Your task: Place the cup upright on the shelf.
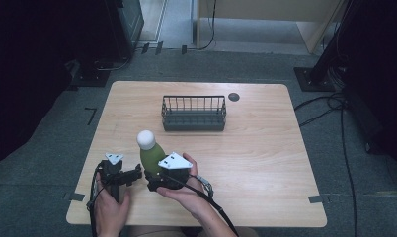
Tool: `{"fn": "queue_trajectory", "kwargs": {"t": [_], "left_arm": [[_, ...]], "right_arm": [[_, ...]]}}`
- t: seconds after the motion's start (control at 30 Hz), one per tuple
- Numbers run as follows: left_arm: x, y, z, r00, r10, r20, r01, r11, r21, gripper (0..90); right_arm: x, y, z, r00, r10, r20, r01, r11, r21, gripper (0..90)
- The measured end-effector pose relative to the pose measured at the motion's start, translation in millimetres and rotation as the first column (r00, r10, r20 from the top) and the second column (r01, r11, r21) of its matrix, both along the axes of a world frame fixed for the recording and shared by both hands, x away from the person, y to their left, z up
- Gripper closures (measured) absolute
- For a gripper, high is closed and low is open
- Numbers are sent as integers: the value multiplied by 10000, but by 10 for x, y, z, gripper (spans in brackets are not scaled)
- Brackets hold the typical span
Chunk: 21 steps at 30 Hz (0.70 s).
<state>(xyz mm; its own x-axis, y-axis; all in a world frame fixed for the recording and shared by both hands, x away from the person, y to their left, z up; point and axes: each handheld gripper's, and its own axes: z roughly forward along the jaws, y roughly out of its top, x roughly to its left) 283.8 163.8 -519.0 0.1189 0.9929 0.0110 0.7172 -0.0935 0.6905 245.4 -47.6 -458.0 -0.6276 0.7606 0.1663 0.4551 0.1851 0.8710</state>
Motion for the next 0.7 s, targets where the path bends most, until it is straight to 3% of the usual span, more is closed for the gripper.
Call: {"fn": "queue_trajectory", "kwargs": {"t": [0.33,0.53,0.7], "left_arm": [[0,0,-1,10000,-2,8,2,10000,-1,0],[0,0,0,10000,5,5,-5,10000,-2,0],[0,-1,0,10000,14,9,-14,10000,3,0]], "right_arm": [[68,80,0,9998,-16,202,21,9997,-243,171],[62,85,7,9976,110,690,-76,9988,-486,197],[104,11,30,9991,-3,418,10,9998,-183,204]]}}
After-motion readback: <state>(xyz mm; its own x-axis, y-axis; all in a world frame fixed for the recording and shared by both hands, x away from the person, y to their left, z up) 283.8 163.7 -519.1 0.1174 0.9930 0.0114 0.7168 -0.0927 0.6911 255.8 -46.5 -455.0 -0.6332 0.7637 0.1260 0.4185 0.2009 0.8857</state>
